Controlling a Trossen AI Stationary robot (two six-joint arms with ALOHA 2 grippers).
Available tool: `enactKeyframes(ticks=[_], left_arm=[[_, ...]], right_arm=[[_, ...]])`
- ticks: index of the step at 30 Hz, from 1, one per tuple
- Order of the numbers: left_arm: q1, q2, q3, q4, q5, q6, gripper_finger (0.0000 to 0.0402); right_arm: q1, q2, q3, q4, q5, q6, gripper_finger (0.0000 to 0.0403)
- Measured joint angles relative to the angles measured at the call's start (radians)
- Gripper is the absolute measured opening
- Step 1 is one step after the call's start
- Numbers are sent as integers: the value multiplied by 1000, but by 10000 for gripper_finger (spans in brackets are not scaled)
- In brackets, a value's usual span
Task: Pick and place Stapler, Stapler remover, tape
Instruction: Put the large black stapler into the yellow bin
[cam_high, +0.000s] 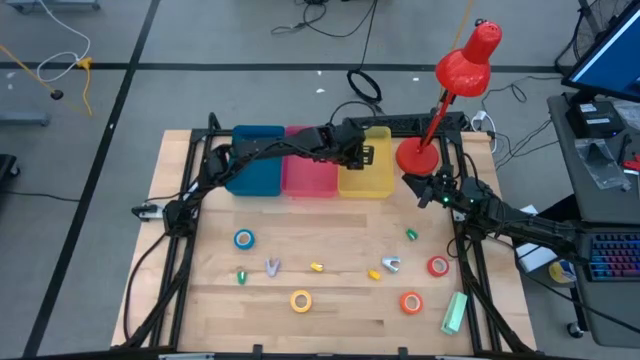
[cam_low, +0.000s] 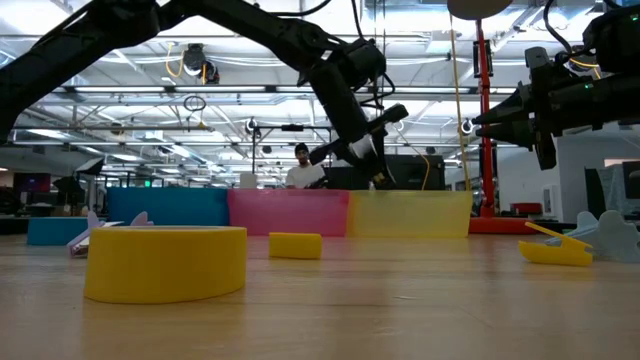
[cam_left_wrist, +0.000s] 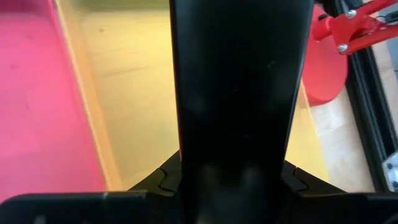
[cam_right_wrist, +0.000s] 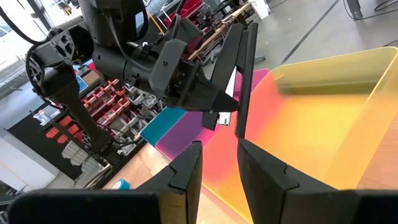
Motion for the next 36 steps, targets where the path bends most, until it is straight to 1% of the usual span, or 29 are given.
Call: enactKeyframes(ticks=[3, 18, 24, 27, 33, 36], left_arm=[[-4, 0, 0, -14, -27, -8, 127], [-20, 0, 0, -49, -63, -89, 127], [-24, 0, 0, -57, -99, -99, 127], [-27, 17, 2, -50, -99, -113, 127], [-37, 45, 0, -38, -35, -113, 127], [-36, 45, 0, -26, -31, -113, 127]], right_arm=[[0, 0, 0, 0, 0, 0, 95], [0, 0, 0, 0, 0, 0, 96], [0, 0, 0, 0, 0, 0, 96], [0, 0, 0, 0, 0, 0, 95], [0, 0, 0, 0, 0, 0, 95], [0, 1, 0, -3, 0, 0, 96]])
